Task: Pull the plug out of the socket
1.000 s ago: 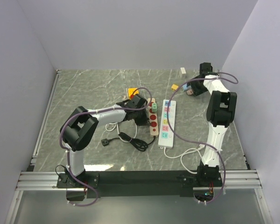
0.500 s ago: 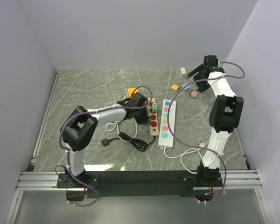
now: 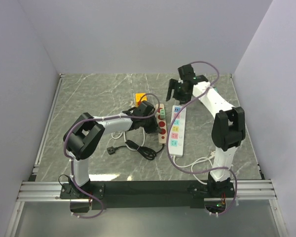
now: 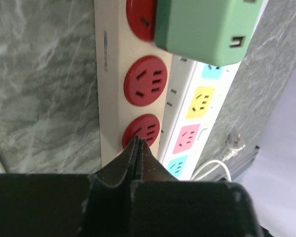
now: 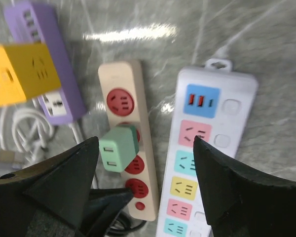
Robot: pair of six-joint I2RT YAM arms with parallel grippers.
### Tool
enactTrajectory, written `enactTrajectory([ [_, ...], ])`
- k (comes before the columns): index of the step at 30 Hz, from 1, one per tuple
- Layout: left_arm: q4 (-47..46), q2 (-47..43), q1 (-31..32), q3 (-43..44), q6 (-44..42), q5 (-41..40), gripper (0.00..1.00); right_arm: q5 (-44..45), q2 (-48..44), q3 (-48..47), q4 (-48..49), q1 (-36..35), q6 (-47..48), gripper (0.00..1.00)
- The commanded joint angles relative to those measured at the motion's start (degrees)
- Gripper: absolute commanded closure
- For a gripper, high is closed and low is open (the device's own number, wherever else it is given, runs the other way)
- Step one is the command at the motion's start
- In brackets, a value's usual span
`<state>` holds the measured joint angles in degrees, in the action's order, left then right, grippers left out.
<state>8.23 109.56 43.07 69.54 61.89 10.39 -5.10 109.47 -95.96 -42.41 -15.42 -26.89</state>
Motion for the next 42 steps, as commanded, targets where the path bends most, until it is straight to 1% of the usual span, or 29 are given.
enactTrajectory([
  [1,-5.2,-2.9,0.3,-3.1,2.6,0.5,1.0,-1.3,0.0,0.7,-1.5,-2.5,8.3,0.17],
  [9,-9.9,-6.9,-0.1,-9.8,5.2,-0.7,1.0,0.0,3.6,-0.9,-2.7,-6.7,12.5,0.21],
  [19,-9.9,-8.7,-0.3,-10.7,5.1,-1.2,1.0,1.1,6.8,-2.1,-2.4,-10.5,13.4,0.23],
  [22,-10.2,-8.7,-0.3,-10.7,5.1,-0.7,1.0,2.5,9.2,-4.0,-3.6,-10.9,12.9,0.33],
  [23,-10.3,-8.7,-0.4,-10.7,5.1,-0.7,1.0,2.7,9.8,-4.5,-3.8,-10.9,12.7,0.41],
  [24,-10.3,-8.6,-0.3,-10.3,5.1,-0.6,1.0,2.9,10.2,-4.9,-3.7,-10.9,12.5,0.46],
  [25,-10.3,-8.4,-0.3,-10.1,5.0,-0.5,1.0,3.2,11.4,-6.1,-4.0,-10.9,12.4,0.53],
  [28,-10.1,-7.7,-0.4,-8.9,4.7,-0.5,0.99,3.7,13.3,-8.4,-5.7,-11.0,12.0,0.6],
  [33,-11.4,-5.8,-0.4,-6.1,4.6,-0.1,1.0,4.3,13.8,-7.8,-6.0,-11.7,11.4,0.66],
  [35,-12.7,-4.8,-0.7,-5.1,5.0,0.6,1.0,3.9,13.8,-7.1,-5.7,-11.7,11.3,0.71],
  [36,-13.3,-4.3,-0.8,-5.0,5.3,1.2,1.0,3.8,13.6,-6.4,-5.6,-12.0,11.2,0.75],
  [37,-15.2,-3.2,-1.1,-5.0,6.1,1.6,1.0,3.9,13.5,-6.2,-5.6,-12.1,11.2,0.85],
  [39,-16.8,-1.3,-1.1,-4.9,6.8,2.7,1.0,3.9,12.9,-4.9,-5.0,-12.4,10.6,0.96],
  [40,-17.2,-0.5,-1.1,-4.6,7.2,3.1,1.0,3.7,12.6,-4.5,-5.0,-12.4,10.4,1.0],
  [42,-16.7,1.2,-1.1,-3.6,7.4,3.5,1.0,3.3,11.8,-3.8,-4.6,-12.4,9.6,1.0],
])
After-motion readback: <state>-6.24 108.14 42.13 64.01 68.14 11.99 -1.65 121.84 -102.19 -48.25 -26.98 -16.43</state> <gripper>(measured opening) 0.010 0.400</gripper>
